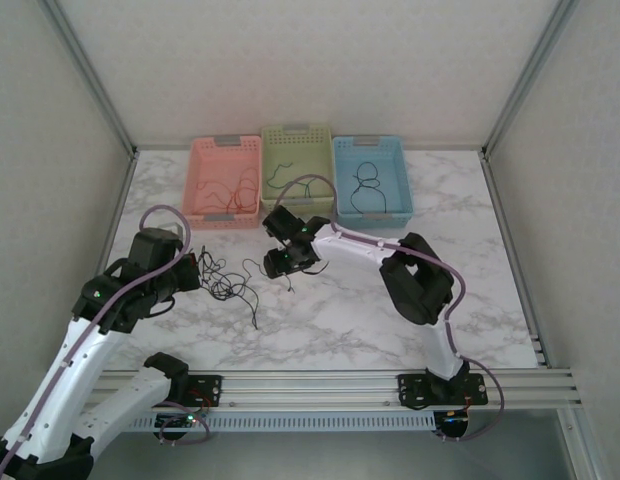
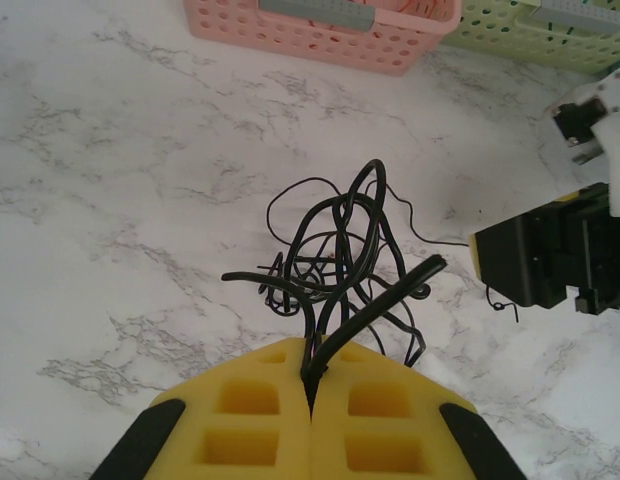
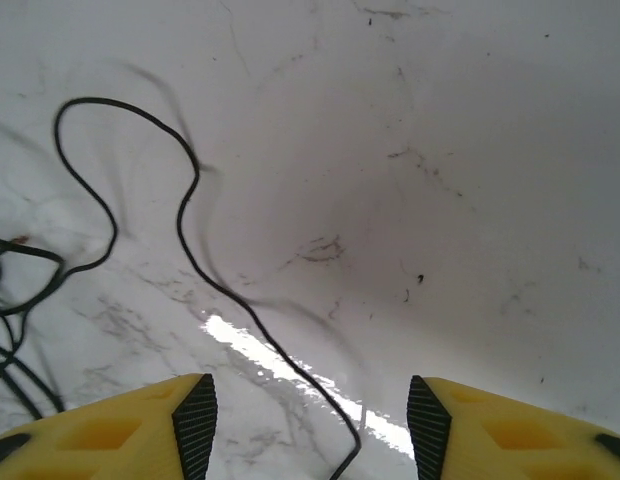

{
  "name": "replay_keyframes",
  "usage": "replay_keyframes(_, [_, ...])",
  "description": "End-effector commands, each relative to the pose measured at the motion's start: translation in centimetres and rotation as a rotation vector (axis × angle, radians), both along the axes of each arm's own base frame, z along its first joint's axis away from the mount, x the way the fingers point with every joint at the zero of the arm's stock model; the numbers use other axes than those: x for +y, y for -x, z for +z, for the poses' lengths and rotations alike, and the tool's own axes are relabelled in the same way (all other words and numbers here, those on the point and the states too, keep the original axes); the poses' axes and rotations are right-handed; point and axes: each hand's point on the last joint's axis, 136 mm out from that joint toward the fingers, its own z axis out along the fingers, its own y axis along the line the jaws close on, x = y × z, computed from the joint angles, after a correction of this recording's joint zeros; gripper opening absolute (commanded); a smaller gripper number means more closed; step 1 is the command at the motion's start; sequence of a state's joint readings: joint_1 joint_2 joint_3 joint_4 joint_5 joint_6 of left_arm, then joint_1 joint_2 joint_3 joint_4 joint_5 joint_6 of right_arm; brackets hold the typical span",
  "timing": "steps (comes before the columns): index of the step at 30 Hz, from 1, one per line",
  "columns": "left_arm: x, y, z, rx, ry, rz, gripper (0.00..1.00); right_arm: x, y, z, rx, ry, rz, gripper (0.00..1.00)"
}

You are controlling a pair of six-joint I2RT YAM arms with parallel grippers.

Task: Untangle the cables

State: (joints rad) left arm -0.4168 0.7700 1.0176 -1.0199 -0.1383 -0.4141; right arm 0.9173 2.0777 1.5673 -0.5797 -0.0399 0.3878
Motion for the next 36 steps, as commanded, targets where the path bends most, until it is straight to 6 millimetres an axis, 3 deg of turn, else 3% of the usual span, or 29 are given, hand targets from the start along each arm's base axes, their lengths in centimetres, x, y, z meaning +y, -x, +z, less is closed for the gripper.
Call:
replay_keyframes(1, [-0.1,-0.2,0.2,-0.018,0.006,-0.01,0.0,-0.7,0.7,-1.2,-0.005,0.105,0.104,0.57])
replay_keyframes(9, [-0.2,-0.3,0.0,-0.009,0.004,-0.012,0.0,-0.4,2.0,-4.0,0.077,0.152,0.215,0.58])
replay_keyframes(14, [0.0,-0.3,-0.1,-0.009,-0.003,-0.003,0.0,-0.5,1.4,-4.6,0.053,0.185,0.222,0.5])
replay_keyframes(19, [0.2,-0.4,-0.3,-0.002,-0.012,0.005,0.0,-0.2,0.7,-4.2,0.03,0.191,0.219,0.22])
replay_keyframes(24, [0.5,-0.5,-0.2,-0.007,-0.02,0.024,0.0,-0.9,-0.7,0.2,-0.111,0.135,0.147,0.0])
replay_keyframes(27, [0.8,-0.5,-0.3,-0.004,-0.03,0.037,0.0,-3.7,-1.5,3.0,-0.164,0.097,0.025,0.0])
replay_keyframes(30, [1.0,-0.5,-0.4,0.001,-0.036,0.045,0.0,-8.8,-2.0,4.8,-0.184,0.053,-0.142,0.0])
replay_keyframes(36, [1.5,-0.5,-0.2,-0.006,-0.043,0.066,0.0,-23.2,-0.2,7.3,-0.152,-0.11,-0.589,0.0])
